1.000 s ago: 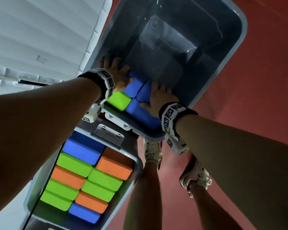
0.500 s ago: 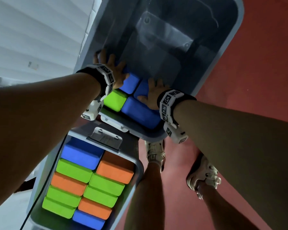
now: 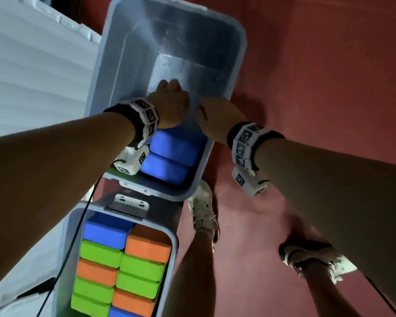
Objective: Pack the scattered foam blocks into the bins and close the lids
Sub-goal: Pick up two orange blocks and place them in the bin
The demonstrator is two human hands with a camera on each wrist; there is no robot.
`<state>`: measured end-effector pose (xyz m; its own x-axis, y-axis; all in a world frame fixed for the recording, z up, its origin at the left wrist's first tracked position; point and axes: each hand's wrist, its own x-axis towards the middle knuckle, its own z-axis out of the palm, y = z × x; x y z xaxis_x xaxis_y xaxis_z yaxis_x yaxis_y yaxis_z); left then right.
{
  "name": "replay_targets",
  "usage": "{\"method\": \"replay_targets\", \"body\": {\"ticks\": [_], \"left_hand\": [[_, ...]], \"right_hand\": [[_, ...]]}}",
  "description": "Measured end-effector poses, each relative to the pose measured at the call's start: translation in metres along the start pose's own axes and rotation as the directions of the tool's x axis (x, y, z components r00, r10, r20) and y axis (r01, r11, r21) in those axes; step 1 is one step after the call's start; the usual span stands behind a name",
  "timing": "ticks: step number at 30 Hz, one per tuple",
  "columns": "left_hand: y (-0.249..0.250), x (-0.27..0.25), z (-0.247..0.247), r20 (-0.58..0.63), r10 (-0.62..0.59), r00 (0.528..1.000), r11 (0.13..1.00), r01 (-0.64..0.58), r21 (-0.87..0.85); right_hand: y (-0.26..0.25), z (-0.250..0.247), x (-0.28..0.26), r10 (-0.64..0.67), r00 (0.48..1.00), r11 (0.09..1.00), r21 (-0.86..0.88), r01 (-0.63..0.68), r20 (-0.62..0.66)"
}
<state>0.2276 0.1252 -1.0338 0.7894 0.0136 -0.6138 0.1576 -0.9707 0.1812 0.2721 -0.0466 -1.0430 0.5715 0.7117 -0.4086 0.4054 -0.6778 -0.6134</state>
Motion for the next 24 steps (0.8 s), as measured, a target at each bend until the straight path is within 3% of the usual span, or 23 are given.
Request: {"method": "replay_targets", "body": {"ticks": [2,7,11,14,17,21,24], "left_hand": [[0.047,0.015,-0.015,0.016,0.087,0.996,0.995,-0.086,-0.056],[0.183,0.054,-0.018,0.054,0.118,0.992,0.993,-0.117,-0.023],[0.339,0.083,-0.016,0.160,0.248,0.955,0.964,-0.260,0.056],[0.477,0.097,-0.011,0.196,0.389,0.900,0.906,-0.412,0.099],[0.610,0.102,0.001,0.230,0.508,0.830,0.833,-0.542,0.115],[0.791,0.082,0.022,0.320,0.567,0.759,0.752,-0.636,0.174],[0.902,0.061,0.032,0.350,0.606,0.714,0.692,-0.691,0.211]], "right_hand": [[0.024,-0.020,-0.023,0.039,0.998,0.997,0.076,-0.035,-0.046],[0.135,-0.067,-0.112,0.242,0.958,0.951,0.232,-0.204,-0.153],[0.242,-0.112,-0.225,0.413,0.890,0.889,0.298,-0.348,-0.191],[0.328,-0.147,-0.327,0.571,0.797,0.807,0.319,-0.498,-0.199],[0.407,-0.174,-0.429,0.720,0.649,0.678,0.447,-0.584,-0.244],[0.486,-0.196,-0.565,0.868,0.457,0.476,0.591,-0.651,-0.196],[0.526,-0.202,-0.645,0.905,0.375,0.409,0.648,-0.642,-0.199]]}}
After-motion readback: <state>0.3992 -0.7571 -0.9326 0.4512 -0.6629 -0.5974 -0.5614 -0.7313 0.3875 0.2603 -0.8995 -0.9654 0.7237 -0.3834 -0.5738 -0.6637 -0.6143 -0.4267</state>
